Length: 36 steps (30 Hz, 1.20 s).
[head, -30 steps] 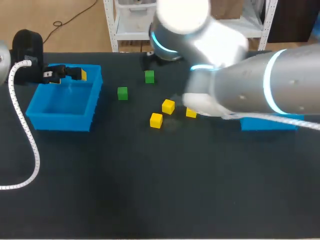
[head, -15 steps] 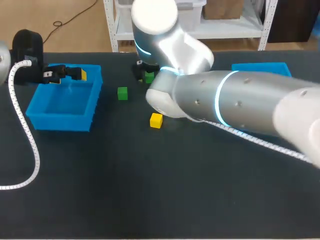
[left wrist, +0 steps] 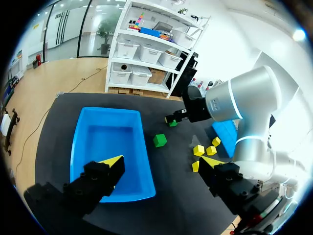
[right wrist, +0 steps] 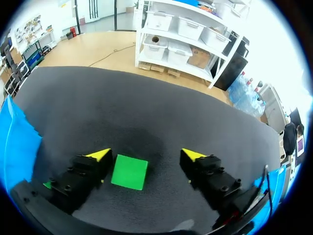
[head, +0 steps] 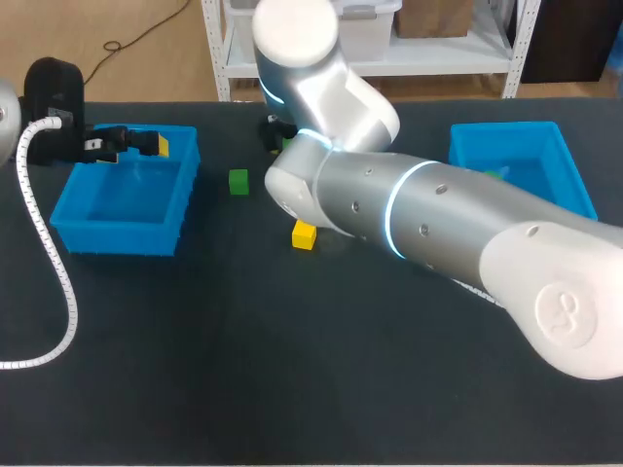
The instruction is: Put the green cubes in the right bin and the yellow cubes in the left bin.
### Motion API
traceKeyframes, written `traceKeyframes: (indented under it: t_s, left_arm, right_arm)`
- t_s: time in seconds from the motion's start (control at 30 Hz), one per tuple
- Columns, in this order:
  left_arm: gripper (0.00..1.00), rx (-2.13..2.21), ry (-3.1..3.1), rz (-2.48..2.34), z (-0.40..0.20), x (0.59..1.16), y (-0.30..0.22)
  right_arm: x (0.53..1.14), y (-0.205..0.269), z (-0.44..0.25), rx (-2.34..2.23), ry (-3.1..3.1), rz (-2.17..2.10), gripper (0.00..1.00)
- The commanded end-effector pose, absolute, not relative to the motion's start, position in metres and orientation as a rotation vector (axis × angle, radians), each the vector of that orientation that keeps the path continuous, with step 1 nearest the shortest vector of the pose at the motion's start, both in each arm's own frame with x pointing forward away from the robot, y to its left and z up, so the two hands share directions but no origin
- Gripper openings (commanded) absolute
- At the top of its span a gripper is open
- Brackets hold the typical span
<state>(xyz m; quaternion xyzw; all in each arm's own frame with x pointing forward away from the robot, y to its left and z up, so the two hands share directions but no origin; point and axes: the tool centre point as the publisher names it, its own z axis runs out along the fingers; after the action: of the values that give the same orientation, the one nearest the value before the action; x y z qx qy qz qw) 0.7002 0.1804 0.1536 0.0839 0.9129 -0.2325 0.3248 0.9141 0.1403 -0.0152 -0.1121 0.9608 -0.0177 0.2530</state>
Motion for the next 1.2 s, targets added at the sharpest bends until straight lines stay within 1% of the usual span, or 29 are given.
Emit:
traceKeyframes:
  t_s: [0.03,0.4,0.53,0.63,0.77,0.93,1.07,1.2]
  left_arm:
    - [1.00,0.228,2.381,-0.627,0.151,0.700,0.183]
    - [1.00,0.228,2.381,-0.627,0.151,0.700,0.183]
    - [1.00,0.228,2.381,-0.627,0.151,0.700,0.183]
    - [1.00,0.228,2.381,-0.627,0.151,0.700,0.183]
    - [1.00,0.228,2.381,-0.627,0.151,0.700,0.183]
    - [1.00,0.228,2.381,-0.627,0.151,0.700,0.183]
    - [1.00,0.228,2.381,-0.627,0.151,0.700,0.183]
    - [1.00,0.228,2.381,-0.627,0.151,0.700,0.183]
  right_arm:
    - [0.925,0.150,-0.014,-0.305,2.637,-0.063,0.00]
    - [0.913,0.144,-0.005,-0.297,2.648,-0.059,0.00]
    - [0.908,0.136,0.010,-0.285,2.627,-0.046,0.00]
    - [0.902,0.120,0.034,-0.264,2.581,-0.041,0.00]
    - [0.888,0.076,0.076,-0.203,2.512,-0.058,0.00]
    - [0.859,0.004,0.119,-0.102,2.462,-0.085,0.00]
    - [0.831,-0.047,0.137,-0.074,2.413,-0.147,0.00]
    - [0.805,-0.092,0.139,-0.024,2.401,-0.207,0.00]
